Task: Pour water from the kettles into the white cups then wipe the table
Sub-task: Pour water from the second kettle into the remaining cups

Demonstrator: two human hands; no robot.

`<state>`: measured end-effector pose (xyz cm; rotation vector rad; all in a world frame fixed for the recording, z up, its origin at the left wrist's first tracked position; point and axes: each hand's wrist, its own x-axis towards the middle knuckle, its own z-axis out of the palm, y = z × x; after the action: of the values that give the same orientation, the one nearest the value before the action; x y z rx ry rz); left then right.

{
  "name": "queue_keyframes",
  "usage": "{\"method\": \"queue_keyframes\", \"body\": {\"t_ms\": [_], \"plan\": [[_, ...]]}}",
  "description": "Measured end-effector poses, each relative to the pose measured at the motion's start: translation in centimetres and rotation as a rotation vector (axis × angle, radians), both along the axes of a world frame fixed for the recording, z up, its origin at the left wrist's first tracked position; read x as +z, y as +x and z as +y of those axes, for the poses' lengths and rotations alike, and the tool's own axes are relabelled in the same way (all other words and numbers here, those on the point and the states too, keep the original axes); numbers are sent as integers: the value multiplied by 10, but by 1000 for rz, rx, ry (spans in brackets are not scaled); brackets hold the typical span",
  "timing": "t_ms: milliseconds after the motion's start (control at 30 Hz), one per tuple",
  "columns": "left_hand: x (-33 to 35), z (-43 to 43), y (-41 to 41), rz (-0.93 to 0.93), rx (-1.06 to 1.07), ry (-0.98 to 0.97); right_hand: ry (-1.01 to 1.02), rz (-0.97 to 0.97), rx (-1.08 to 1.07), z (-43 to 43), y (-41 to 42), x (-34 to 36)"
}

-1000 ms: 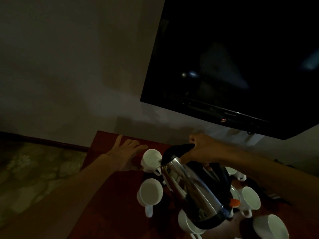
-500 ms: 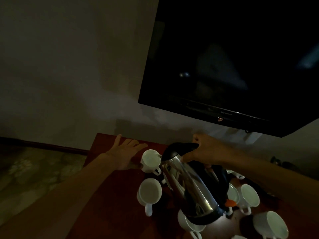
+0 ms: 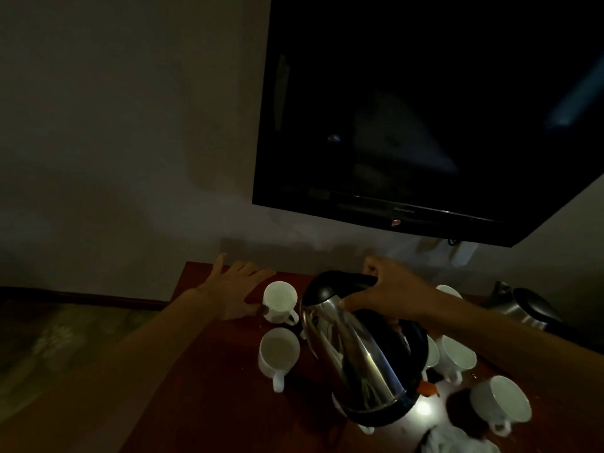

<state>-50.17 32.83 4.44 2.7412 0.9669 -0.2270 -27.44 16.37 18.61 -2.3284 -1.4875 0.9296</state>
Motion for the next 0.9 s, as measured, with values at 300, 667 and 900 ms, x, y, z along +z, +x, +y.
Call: {"method": "queue_keyframes", "body": {"t_ms": [300,667,900], "plan": [[-4,-42,-16,40,-9,34,-92,-17,35,-29,-16,-17],[-14,-62,-26,92,-6,20,-249,-84,135,-16,-31,-32],[-28,-60,-31,72,-7,11,-282,-91,143,1,-34,-32]]}}
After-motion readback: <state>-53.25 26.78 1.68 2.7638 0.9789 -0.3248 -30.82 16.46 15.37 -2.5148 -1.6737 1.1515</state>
